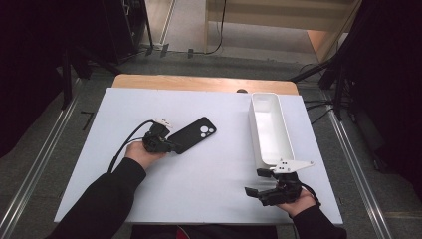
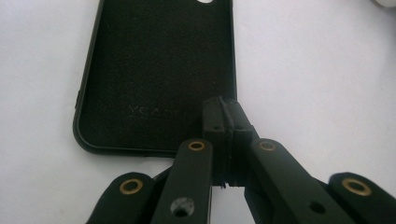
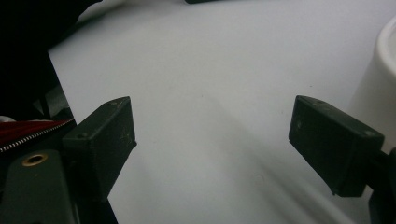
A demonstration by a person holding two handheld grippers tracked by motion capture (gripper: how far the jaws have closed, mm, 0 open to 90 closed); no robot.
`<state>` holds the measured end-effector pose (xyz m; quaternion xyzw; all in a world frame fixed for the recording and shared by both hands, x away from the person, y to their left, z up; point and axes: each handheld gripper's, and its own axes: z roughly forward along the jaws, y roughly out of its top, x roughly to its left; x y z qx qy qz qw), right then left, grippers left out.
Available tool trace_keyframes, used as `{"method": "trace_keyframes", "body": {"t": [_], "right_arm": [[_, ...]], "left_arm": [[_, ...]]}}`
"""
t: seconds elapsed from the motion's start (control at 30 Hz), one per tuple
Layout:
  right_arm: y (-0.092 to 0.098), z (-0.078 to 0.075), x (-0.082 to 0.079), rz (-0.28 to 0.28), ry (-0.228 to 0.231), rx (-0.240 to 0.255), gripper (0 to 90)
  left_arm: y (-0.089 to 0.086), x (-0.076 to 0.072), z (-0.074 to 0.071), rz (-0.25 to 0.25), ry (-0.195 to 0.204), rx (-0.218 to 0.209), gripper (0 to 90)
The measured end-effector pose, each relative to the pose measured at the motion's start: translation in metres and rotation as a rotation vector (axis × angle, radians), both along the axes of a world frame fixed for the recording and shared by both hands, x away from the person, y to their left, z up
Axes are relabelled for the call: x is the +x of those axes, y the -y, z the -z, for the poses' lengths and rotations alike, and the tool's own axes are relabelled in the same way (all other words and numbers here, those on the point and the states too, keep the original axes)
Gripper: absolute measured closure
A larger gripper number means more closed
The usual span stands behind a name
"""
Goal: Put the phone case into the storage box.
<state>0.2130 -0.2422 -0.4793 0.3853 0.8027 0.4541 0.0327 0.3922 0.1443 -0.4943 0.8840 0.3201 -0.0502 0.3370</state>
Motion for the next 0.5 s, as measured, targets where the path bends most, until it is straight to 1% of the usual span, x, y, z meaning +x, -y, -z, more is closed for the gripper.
{"method": "trace_keyframes", "body": {"t": [0.07, 0.1, 0.2, 0.27, 0.43, 0.47, 0.5], "right_arm": [[0.000, 0.000, 0.000, 0.000, 0.000, 0.000, 13.0], [0.000, 0.000, 0.000, 0.002, -0.001, 0.001, 13.0], [0.000, 0.000, 0.000, 0.002, -0.001, 0.001, 13.0], [0.000, 0.000, 0.000, 0.004, -0.003, 0.002, 13.0], [0.000, 0.000, 0.000, 0.003, -0.002, -0.001, 13.0], [0.000, 0.000, 0.000, 0.002, 0.000, -0.001, 13.0], [0.000, 0.000, 0.000, 0.003, -0.002, 0.000, 13.0]], "left_arm": [[-0.001, -0.005, 0.000, 0.000, -0.003, -0.003, 89.1], [-0.002, -0.006, -0.001, 0.013, -0.009, 0.001, 89.0], [-0.004, -0.012, -0.001, 0.026, -0.018, 0.002, 89.0], [-0.004, -0.016, 0.000, 0.027, -0.024, -0.004, 89.0], [-0.008, -0.026, -0.001, 0.041, -0.033, 0.003, 89.0], [-0.009, -0.029, -0.001, 0.036, -0.038, -0.006, 89.0], [-0.010, -0.030, -0.001, 0.043, -0.037, -0.001, 89.0]]}}
